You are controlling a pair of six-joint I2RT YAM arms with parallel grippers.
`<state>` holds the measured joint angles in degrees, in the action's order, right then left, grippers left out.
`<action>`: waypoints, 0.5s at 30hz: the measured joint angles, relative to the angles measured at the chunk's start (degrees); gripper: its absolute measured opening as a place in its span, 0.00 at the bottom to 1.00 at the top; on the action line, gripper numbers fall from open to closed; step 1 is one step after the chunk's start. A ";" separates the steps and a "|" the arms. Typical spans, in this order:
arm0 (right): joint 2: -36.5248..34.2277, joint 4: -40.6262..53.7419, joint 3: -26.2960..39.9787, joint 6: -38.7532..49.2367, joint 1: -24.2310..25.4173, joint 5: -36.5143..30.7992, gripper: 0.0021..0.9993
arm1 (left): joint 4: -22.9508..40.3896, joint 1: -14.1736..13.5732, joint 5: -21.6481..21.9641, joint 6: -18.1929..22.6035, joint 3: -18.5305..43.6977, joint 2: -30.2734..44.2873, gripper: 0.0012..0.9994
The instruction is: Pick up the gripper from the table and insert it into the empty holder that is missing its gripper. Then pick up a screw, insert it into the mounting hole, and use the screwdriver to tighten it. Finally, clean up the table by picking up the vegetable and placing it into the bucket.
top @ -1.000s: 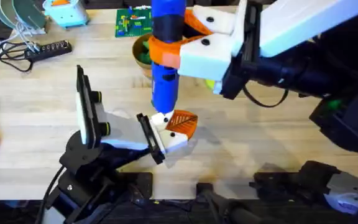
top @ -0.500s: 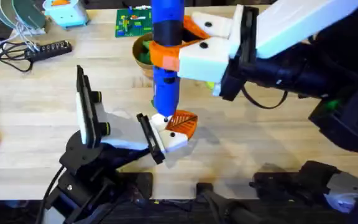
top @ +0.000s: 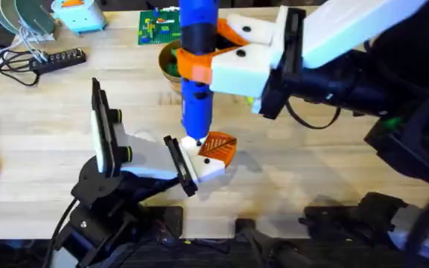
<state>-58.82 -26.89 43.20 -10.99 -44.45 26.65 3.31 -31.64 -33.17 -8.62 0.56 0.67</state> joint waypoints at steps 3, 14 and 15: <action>-1.14 -0.09 0.02 -0.69 0.02 -0.09 0.02 | 0.04 0.00 0.00 -0.02 0.00 0.02 0.01; -1.17 0.06 0.00 -1.05 0.13 -0.02 0.02 | 0.02 0.00 0.00 -0.01 0.00 0.02 0.01; -1.01 0.08 0.00 -1.05 0.28 -0.02 0.02 | 0.02 0.00 0.00 0.00 0.00 0.00 0.01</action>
<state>-59.82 -26.81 43.20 -12.03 -44.17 26.63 3.33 -31.64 -33.17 -8.62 0.56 0.67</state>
